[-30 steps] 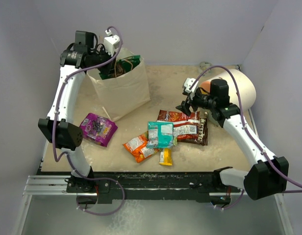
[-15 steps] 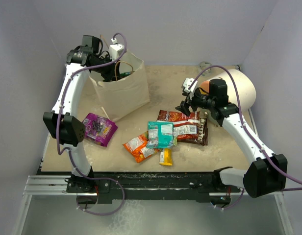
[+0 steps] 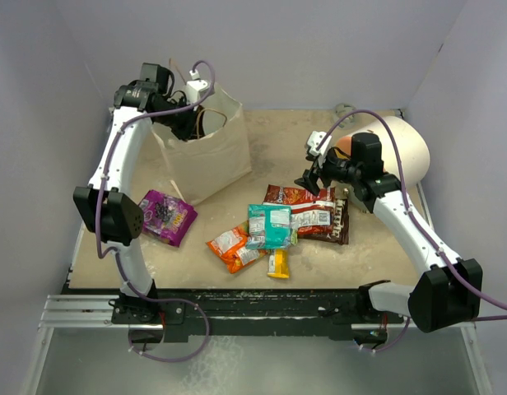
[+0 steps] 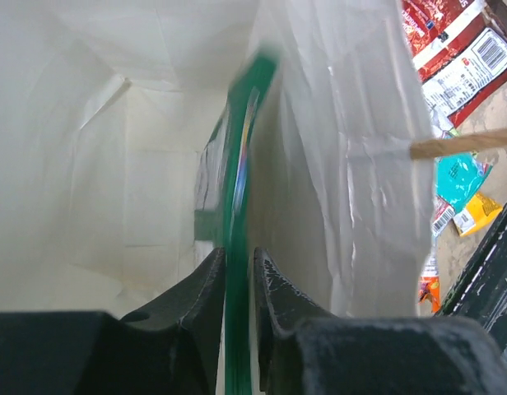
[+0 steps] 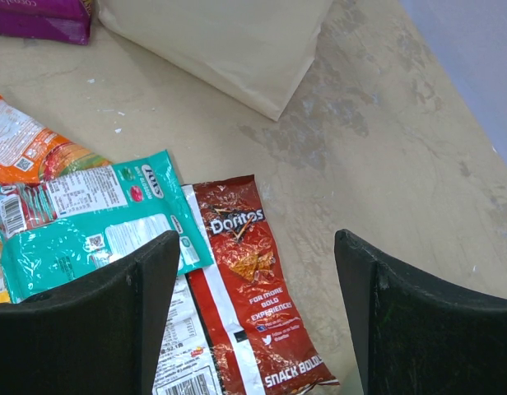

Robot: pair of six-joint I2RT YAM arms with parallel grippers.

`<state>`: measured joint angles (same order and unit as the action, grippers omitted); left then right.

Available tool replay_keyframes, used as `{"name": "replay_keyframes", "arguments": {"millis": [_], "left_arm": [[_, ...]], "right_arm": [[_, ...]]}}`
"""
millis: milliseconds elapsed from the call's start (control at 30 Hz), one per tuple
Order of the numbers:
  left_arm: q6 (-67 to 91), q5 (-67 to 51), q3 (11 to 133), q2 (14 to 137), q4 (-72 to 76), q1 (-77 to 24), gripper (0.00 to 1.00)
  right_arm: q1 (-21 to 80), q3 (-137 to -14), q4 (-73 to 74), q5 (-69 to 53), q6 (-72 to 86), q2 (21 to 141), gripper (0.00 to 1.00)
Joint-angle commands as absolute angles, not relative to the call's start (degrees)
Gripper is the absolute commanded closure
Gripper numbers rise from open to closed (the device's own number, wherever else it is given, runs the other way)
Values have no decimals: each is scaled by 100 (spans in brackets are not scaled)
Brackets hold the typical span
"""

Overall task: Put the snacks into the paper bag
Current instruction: Place the snack in the paper bag, then pick up the snack from the center of the board.

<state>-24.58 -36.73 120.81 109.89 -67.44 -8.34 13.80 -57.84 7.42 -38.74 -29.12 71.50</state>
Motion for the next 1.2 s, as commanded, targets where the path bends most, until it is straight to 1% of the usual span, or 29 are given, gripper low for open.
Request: {"name": "replay_keyframes", "arguments": {"millis": [0, 200, 367, 533, 600, 767, 933, 1167], "left_arm": [[-2643, -3932, 12074, 10600, -6599, -853, 74], [-2633, -3661, 12052, 10453, -6360, -853, 65], [-2608, -3169, 11915, 10204, -5909, -853, 58], [-2685, -2532, 11443, 9773, -5263, -852, 52], [-2706, -2315, 11156, 9518, -4939, -853, 48], [-2698, -1883, 10489, 8873, -4116, -850, 33], [-2753, -1443, 10296, 8610, -3927, -839, 29], [-2837, -999, 10001, 8284, -3707, -844, 23]], "right_arm": [[1372, -5818, 655, -3990, -2977, 7005, 21], [1371, -5811, 676, -3882, -3023, 7005, 20], [1380, -6145, 1214, -3490, -3273, 7217, 18], [1416, -6299, 1710, -3037, -3446, 7535, 17], [1496, -6321, 1840, -2816, -3485, 7690, 16], [1882, -6579, 2077, -2182, -3457, 8347, 16], [2111, -7050, 2308, -1786, -3558, 9160, 16], [2127, -7903, 3073, -1716, -3894, 10353, 16]]}}
